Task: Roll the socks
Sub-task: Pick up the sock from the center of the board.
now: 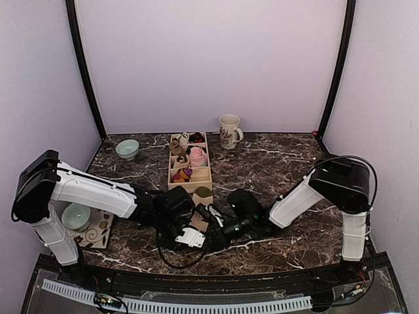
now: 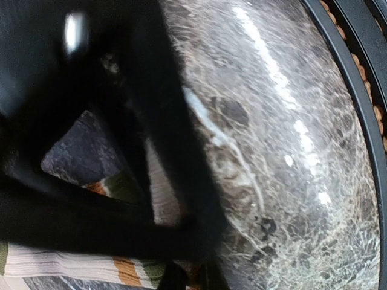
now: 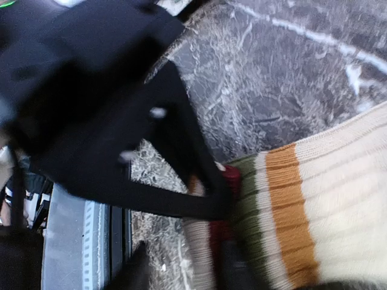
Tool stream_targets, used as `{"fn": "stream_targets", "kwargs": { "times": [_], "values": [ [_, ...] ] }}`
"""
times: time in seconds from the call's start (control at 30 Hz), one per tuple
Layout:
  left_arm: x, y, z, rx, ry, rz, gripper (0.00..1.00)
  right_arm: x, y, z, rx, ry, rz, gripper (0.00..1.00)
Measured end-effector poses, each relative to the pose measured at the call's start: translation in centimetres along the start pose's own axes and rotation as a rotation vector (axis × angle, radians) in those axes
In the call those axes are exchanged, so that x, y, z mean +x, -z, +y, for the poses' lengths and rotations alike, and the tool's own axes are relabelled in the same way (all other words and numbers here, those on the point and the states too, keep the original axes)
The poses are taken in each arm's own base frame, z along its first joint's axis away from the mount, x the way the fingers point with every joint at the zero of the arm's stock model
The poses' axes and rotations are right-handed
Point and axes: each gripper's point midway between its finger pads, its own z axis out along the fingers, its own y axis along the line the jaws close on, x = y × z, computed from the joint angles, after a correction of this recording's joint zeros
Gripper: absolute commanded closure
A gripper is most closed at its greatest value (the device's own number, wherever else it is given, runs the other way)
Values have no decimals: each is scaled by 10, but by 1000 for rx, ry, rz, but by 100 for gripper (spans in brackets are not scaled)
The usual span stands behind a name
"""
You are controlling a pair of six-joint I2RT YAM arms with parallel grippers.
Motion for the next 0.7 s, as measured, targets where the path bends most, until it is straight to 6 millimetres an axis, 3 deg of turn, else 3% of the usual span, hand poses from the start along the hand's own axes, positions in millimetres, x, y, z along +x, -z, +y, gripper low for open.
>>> {"fn": "stream_targets", "kwargs": {
  "times": [0.1,0.27,0.37,0.43,0.57,0.7],
  "values": [
    [-5,-1,5,28,31,-41,100,-7,14,6,33,18,-48,1],
    [-6,-4,8,81,88,-80,100,-19,51,-15,256,10,-174,1],
    [-6,-4,9,119,131,-97,100,-20,87,-39,500,-46,-246,1],
    [-6,-3,9,151,159,-108,100,-12,127,-52,684,-84,-316,1],
    [-5,-4,9,198,196,-128,100,-14,193,-41,793,-101,-571,1],
    [-4,-3,9,244,229,-145,100,-14,211,-22,735,-1,-681,1]
  ]
}}
